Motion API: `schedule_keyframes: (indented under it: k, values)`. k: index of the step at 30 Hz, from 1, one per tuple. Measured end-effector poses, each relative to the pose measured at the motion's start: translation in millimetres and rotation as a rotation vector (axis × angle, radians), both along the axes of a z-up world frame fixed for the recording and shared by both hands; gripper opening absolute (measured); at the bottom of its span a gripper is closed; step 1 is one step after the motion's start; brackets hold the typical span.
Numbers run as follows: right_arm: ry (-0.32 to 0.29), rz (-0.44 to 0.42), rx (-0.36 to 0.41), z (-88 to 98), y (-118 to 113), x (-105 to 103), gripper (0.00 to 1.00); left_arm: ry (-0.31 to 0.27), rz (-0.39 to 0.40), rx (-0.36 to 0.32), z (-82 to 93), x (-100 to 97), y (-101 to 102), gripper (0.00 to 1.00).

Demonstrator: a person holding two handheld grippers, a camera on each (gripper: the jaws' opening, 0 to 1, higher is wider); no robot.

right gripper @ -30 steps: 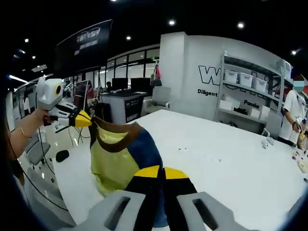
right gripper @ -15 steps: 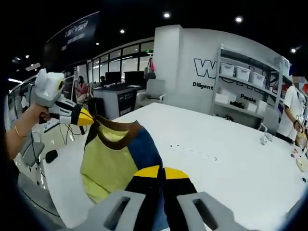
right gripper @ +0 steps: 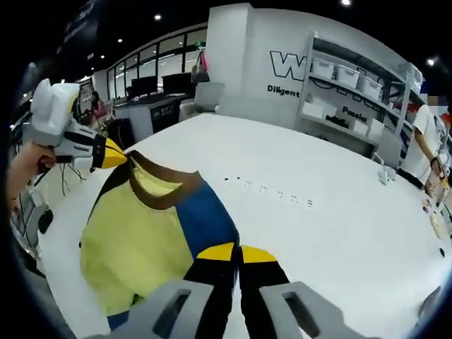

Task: Fold the garment on the visible template until the final outline fits inside the template.

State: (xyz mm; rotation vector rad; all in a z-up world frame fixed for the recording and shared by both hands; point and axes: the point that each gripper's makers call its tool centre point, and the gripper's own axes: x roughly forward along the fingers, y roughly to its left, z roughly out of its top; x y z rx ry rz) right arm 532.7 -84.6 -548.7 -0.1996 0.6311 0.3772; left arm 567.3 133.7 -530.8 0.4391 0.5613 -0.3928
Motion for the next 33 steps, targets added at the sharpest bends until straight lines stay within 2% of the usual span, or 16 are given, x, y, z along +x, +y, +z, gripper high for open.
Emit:
schedule_keyframes:
  k: [3, 6, 9, 11, 13, 19, 22, 25, 27, 28, 30, 33]
  values:
    - [0.064, -0.033, -0.074, -34.1, -10, 14, 0.00, 0.081, 0.006, 0.025, -41.1, 18.4, -4, 0.02]
    - [0.080, -0.036, -0.085, -47.3, -10, 20, 0.00, 0.112, 0.003, 0.051, -61.2, 28.2, -4, 0.02]
    - [0.129, -0.038, -0.117, -66.3, -11, 23, 0.00, 0.157, 0.007, 0.071, -82.8, 33.3, -5, 0.02]
    - [0.154, -0.035, -0.130, -76.2, -10, 25, 0.00, 0.174, 0.006, 0.067, -92.9, 39.0, -6, 0.02]
    - [0.182, -0.038, -0.161, -87.1, -13, 25, 0.00, 0.150, -0.022, 0.081, -98.5, 47.1, -10, 0.02]
    - [0.228, -0.050, -0.166, -113.5, -16, 24, 0.00, 0.188, 0.007, 0.073, -116.3, 51.9, -8, 0.02]
    - [0.223, -0.057, -0.165, -117.1, -17, 22, 0.00, 0.197, 0.018, 0.075, -119.3, 50.8, -5, 0.03]
    - [0.205, -0.068, -0.115, -114.1, -15, 21, 0.00, 0.199, 0.029, 0.047, -113.2, 49.5, -1, 0.11]
    - [0.182, -0.090, 0.007, -104.1, -3, 20, 0.00, 0.195, 0.039, -0.014, -103.4, 47.3, -5, 0.21]
    - [0.161, -0.111, 0.029, -96.7, -5, 21, 0.02, 0.190, 0.024, -0.055, -96.6, 44.2, -10, 0.25]
    - [0.144, -0.110, 0.044, -85.1, -2, 14, 0.16, 0.186, 0.017, -0.074, -88.1, 35.8, -11, 0.35]
    - [0.133, -0.106, 0.067, -75.9, 2, 8, 0.30, 0.191, 0.024, -0.085, -82.7, 27.9, -8, 0.45]
